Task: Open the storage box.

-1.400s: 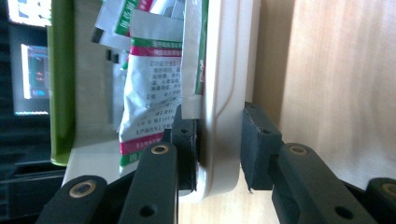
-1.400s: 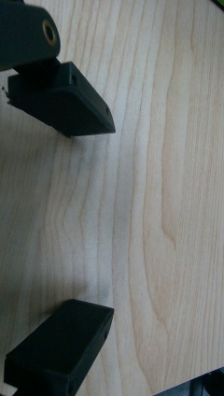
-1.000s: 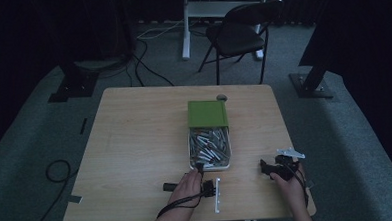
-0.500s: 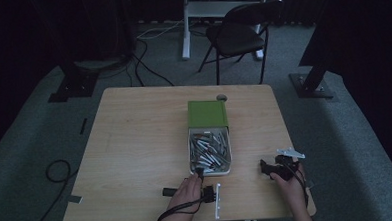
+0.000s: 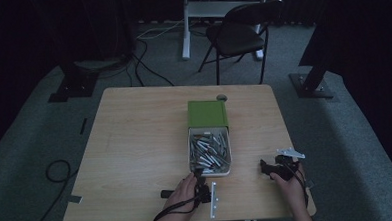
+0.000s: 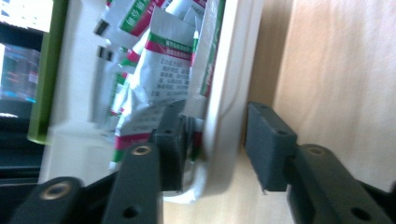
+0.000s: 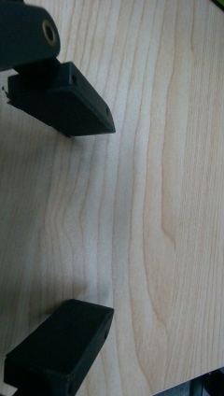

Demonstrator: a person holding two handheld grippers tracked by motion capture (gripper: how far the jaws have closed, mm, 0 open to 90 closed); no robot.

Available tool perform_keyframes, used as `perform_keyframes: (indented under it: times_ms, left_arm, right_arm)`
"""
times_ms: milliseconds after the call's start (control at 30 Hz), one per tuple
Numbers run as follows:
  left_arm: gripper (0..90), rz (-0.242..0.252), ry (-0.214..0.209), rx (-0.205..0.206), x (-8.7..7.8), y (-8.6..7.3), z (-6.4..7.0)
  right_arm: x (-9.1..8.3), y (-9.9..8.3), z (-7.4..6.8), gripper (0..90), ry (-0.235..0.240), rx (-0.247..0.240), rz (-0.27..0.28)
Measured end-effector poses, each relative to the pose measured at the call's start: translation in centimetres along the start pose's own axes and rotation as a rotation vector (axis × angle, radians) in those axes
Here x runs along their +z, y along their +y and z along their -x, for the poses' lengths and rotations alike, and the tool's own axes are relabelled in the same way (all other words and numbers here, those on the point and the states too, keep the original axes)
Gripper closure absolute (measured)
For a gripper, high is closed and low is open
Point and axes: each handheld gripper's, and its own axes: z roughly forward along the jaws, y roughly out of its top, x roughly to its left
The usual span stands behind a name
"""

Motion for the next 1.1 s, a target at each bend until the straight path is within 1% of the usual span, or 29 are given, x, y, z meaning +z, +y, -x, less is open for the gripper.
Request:
perform_keyframes:
  times_ms: [33,67,100,133,167,200,233,267,300,333,367,400,433,467,500,533,567,600,633,733,767,800,867,900,933,1000,1033,1067,1100]
  left_arm:
    - [56.1,0.026,-0.020,-0.044,-0.1,-0.2,-0.1]
    - [53.1,0.026,-0.020,-0.044,-0.1,-0.2,-0.1]
    - [52.7,0.048,-0.035,-0.071,-0.2,-0.5,-0.1]
    - [51.4,0.048,-0.035,-0.071,-0.2,-0.5,-0.1]
    - [51.3,0.066,-0.056,-0.122,-0.4,-0.7,-0.3]
    - [51.3,0.066,-0.056,-0.122,-0.4,-0.7,-0.3]
    - [51.3,0.086,-0.064,-0.172,-0.7,-0.9,-0.6]
    - [51.4,0.086,-0.064,-0.172,-0.7,-0.9,-0.6]
    - [51.4,0.096,-0.080,-0.204,-0.9,-1.0,-0.8]
    - [51.4,0.101,-0.090,-0.215,-1.0,-1.1,-0.9]
    - [51.4,0.115,-0.123,-0.258,-1.3,-1.2,-1.2]
    - [51.4,0.115,-0.123,-0.258,-1.3,-1.2,-1.2]
    - [51.4,0.127,-0.151,-0.294,-1.5,-1.5,-1.3]
    - [51.5,0.127,-0.151,-0.294,-1.5,-1.5,-1.3]
    - [51.4,0.131,-0.186,-0.327,-1.8,-1.8,-1.5]
    - [51.4,0.131,-0.186,-0.327,-1.8,-1.8,-1.5]
    - [51.5,0.149,-0.193,-0.367,-2.1,-2.0,-1.7]
    - [51.5,0.149,-0.193,-0.367,-2.1,-2.0,-1.7]
    - [51.5,0.156,-0.199,-0.382,-2.4,-2.3,-1.9]
    - [51.4,0.160,-0.204,-0.395,-2.7,-2.5,-2.2]
    - [51.4,0.169,-0.209,-0.425,-3.0,-2.7,-2.4]
    - [51.3,0.171,-0.204,-0.437,-3.1,-2.8,-2.5]
    - [51.2,0.167,-0.198,-0.441,-3.3,-2.9,-2.6]
    - [51.1,0.179,-0.211,-0.460,-3.7,-3.1,-2.8]
    - [51.2,0.179,-0.211,-0.460,-3.7,-3.1,-2.8]
    - [51.1,0.181,-0.222,-0.476,-4.1,-3.5,-3.0]
    - [51.1,0.191,-0.219,-0.503,-4.5,-3.8,-3.3]
    - [51.1,0.191,-0.219,-0.503,-4.5,-3.8,-3.3]
    - [51.1,0.193,-0.213,-0.523,-5.0,-4.3,-3.6]
  right_arm:
    - [0.0,0.0,0.0,10.4,0.000,-0.001,0.000]
    - [0.0,0.0,0.0,10.4,0.000,-0.001,0.000]
    - [0.0,0.0,0.0,10.4,0.000,-0.001,0.000]
    - [0.0,0.0,0.0,10.4,0.000,-0.001,0.000]
    - [0.0,0.0,0.0,10.4,0.000,-0.001,0.000]
    - [0.0,0.0,0.0,10.4,0.000,-0.001,0.001]
    - [0.0,0.0,0.0,10.4,0.000,-0.001,0.000]
    - [0.0,0.0,0.0,10.4,0.000,-0.001,0.000]
    - [0.0,0.0,0.0,10.4,0.000,-0.001,0.000]
    - [0.0,0.0,0.0,10.4,0.000,0.000,0.000]
    - [0.0,0.0,0.0,10.4,0.000,0.000,0.000]
    - [0.0,0.0,0.0,10.4,0.000,0.000,0.000]
    - [0.0,0.0,0.0,10.5,0.000,-0.001,0.000]
    - [0.0,0.0,0.0,10.5,0.000,-0.001,0.000]
    - [0.0,0.0,0.0,10.4,0.000,-0.001,0.000]
    - [0.0,0.0,0.0,10.4,0.000,-0.001,0.000]
    - [0.0,0.0,0.0,10.4,0.000,-0.001,0.000]
    - [0.0,0.0,0.0,10.4,0.000,-0.001,0.000]
    - [0.0,0.0,0.0,10.4,0.000,-0.001,0.000]
    - [0.0,0.0,0.0,10.4,0.000,-0.001,0.000]
    - [0.0,0.0,0.0,10.5,0.000,-0.001,0.000]
    - [0.0,0.0,0.0,10.5,0.000,-0.001,0.000]
    - [0.0,0.0,0.0,10.5,0.000,-0.001,0.000]
    - [0.0,0.0,0.0,10.4,0.000,-0.001,0.000]
    - [0.0,0.0,0.0,10.4,0.000,-0.001,0.000]
    - [0.0,0.0,0.0,10.4,0.000,-0.001,0.000]
    - [0.0,0.0,0.0,10.4,0.000,-0.001,0.000]
    - [0.0,0.0,0.0,10.4,0.000,-0.001,0.000]
    - [0.0,0.0,0.0,10.5,0.000,-0.001,0.000]
